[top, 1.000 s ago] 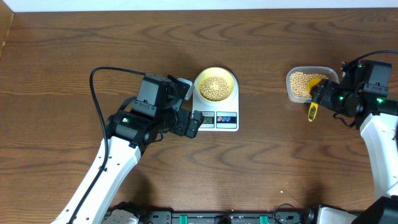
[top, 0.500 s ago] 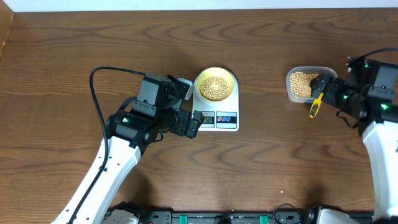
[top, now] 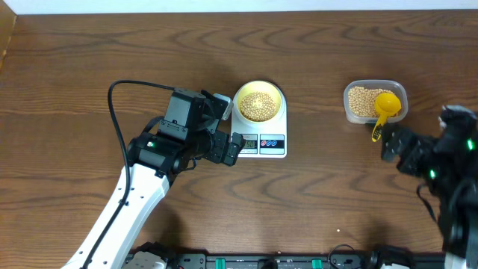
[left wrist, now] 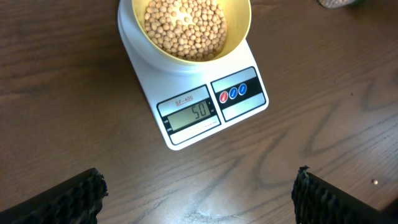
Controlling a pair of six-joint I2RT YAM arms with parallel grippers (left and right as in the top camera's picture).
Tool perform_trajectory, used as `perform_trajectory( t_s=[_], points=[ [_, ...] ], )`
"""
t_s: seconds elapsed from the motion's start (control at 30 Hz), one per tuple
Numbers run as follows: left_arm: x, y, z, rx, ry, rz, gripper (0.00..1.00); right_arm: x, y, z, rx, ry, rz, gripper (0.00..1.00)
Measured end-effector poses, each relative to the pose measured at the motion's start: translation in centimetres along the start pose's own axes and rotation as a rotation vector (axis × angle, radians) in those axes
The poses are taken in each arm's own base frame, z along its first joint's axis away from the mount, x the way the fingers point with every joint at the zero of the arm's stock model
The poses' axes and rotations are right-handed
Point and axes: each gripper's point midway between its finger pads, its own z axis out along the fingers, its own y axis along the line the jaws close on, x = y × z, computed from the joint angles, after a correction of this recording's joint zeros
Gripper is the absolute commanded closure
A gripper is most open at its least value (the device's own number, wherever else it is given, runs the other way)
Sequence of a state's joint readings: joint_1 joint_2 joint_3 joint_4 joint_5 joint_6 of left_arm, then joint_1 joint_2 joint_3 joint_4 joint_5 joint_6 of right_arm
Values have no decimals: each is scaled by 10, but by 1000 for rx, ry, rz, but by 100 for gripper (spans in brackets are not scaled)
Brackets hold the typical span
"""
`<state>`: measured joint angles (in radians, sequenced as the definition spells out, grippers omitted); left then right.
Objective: Scoop item into bowl and weigh 50g on scale
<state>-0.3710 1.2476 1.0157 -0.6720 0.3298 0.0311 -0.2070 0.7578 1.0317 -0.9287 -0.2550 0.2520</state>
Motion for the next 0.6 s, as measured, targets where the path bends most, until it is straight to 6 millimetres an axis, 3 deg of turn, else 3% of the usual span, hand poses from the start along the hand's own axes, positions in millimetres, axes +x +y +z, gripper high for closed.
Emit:
perform_trajectory(
  t_s=[0.07,0.2,0.6],
  points=[
    [0,0,0,0,0,0,2,1,3,-17,-5,-47,-12,1],
    [0,0,0,1,0,0,2,20,2,-45,12,-70,-16,1],
    [0,0,0,1,0,0,2,57,-8,-50,52,60,17,1]
  ],
)
